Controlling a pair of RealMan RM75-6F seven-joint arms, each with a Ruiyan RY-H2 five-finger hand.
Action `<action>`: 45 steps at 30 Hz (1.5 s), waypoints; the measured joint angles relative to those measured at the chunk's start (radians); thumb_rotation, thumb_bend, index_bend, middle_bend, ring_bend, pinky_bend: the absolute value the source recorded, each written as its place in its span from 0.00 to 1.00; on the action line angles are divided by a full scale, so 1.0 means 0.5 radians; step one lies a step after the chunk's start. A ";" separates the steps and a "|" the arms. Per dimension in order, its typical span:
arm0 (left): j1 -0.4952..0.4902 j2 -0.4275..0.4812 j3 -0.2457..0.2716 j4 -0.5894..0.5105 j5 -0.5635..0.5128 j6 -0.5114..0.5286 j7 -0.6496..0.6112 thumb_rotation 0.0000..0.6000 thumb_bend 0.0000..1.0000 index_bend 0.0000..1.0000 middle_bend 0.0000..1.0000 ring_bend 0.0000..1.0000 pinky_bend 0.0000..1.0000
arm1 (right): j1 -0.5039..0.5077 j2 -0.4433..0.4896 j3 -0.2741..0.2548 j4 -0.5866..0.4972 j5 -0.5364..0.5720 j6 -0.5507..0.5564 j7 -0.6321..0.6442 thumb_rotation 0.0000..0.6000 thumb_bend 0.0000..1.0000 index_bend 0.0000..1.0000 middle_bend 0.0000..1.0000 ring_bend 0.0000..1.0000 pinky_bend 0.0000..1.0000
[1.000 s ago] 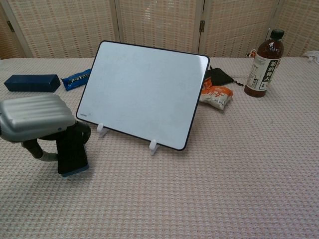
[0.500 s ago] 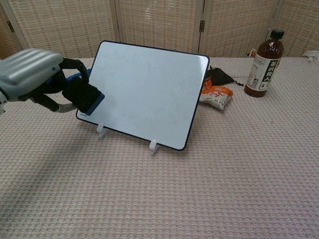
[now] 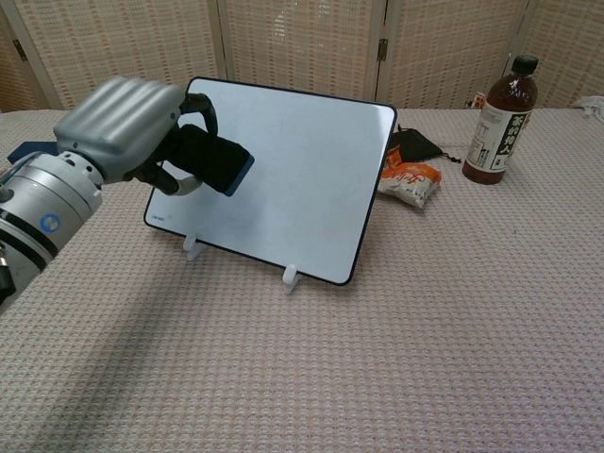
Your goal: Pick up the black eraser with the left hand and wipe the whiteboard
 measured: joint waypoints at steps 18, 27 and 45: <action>-0.188 -0.355 -0.076 0.398 -0.095 -0.047 0.203 1.00 0.29 0.52 1.00 0.79 0.87 | -0.032 0.061 -0.018 0.007 -0.063 0.085 0.134 1.00 0.30 0.00 0.00 0.00 0.00; -0.239 -0.434 -0.083 0.507 -0.125 -0.088 0.198 1.00 0.29 0.41 1.00 0.80 0.88 | -0.043 0.069 -0.017 0.009 -0.063 0.100 0.151 1.00 0.30 0.00 0.00 0.00 0.00; -0.232 -0.420 -0.052 0.435 -0.143 -0.076 0.261 1.00 0.29 0.10 1.00 0.80 0.88 | -0.063 0.074 -0.018 0.008 -0.083 0.134 0.151 1.00 0.30 0.00 0.00 0.00 0.00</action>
